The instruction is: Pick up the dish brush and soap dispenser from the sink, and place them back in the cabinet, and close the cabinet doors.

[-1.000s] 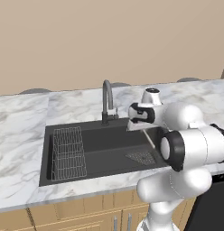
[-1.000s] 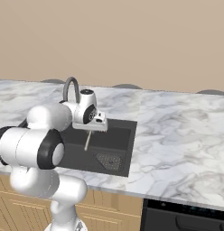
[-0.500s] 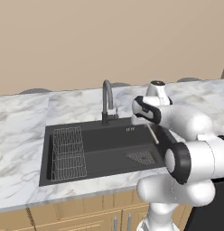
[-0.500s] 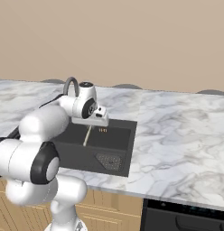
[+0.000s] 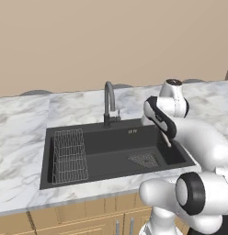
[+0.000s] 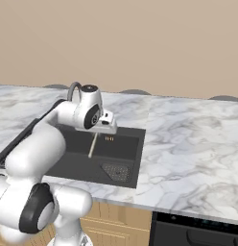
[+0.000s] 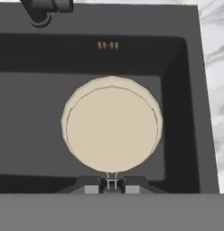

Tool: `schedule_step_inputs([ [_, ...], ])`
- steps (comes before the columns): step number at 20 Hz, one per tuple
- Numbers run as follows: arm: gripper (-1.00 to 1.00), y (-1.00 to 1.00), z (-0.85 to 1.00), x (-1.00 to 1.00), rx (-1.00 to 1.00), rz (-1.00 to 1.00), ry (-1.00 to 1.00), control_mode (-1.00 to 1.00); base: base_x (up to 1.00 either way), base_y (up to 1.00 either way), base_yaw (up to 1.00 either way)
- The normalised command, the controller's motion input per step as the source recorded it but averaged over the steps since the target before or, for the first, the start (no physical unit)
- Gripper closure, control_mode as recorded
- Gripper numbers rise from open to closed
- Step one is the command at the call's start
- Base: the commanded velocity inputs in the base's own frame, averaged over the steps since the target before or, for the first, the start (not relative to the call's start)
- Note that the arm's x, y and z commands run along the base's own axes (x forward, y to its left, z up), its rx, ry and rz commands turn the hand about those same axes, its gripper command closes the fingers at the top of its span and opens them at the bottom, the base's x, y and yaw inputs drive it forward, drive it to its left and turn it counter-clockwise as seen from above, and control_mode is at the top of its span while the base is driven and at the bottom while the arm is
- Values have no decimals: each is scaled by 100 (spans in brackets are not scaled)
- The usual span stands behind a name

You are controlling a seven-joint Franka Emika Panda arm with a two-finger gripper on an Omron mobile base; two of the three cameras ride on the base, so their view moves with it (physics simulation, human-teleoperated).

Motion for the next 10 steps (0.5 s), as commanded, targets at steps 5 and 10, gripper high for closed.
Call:
schedule_step_inputs([
  [5,100,-1,52,-31,-1,0,-8,-100,0,0,0],
  [10,100,0,59,-19,-3,0,-6,-100,0,0,0],
])
